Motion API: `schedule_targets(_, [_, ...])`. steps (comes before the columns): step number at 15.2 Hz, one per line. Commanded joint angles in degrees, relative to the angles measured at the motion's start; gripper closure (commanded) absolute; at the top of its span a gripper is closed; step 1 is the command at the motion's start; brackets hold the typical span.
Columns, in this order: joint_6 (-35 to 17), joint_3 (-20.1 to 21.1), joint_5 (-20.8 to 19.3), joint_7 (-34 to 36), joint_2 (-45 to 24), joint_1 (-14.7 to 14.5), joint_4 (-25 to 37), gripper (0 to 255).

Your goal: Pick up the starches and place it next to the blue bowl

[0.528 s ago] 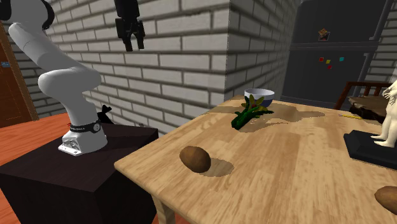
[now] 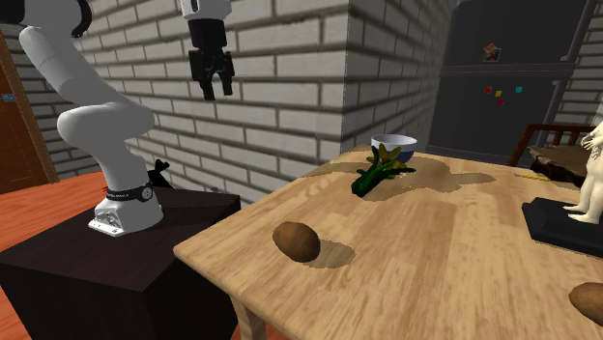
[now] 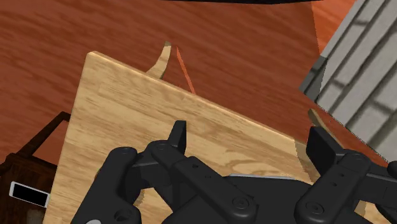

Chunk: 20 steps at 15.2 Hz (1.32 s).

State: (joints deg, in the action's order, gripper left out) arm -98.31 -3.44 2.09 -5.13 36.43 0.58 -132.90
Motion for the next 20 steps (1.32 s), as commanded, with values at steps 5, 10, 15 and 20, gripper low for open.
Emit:
schedule_targets(5, [-10.3,-1.6,-2.5,-0.9,-8.6,1.8,-0.4,0])
schedule_targets(10, [-18.2,-3.1,-4.1,-1.5,-17.0,3.1,1.2,0])
schedule_targets(15, [-25.1,-4.7,-5.3,-2.0,-26.2,4.5,4.7,0])
schedule_targets(20, [-30.7,-6.2,-5.7,-2.6,-35.7,5.8,9.8,0])
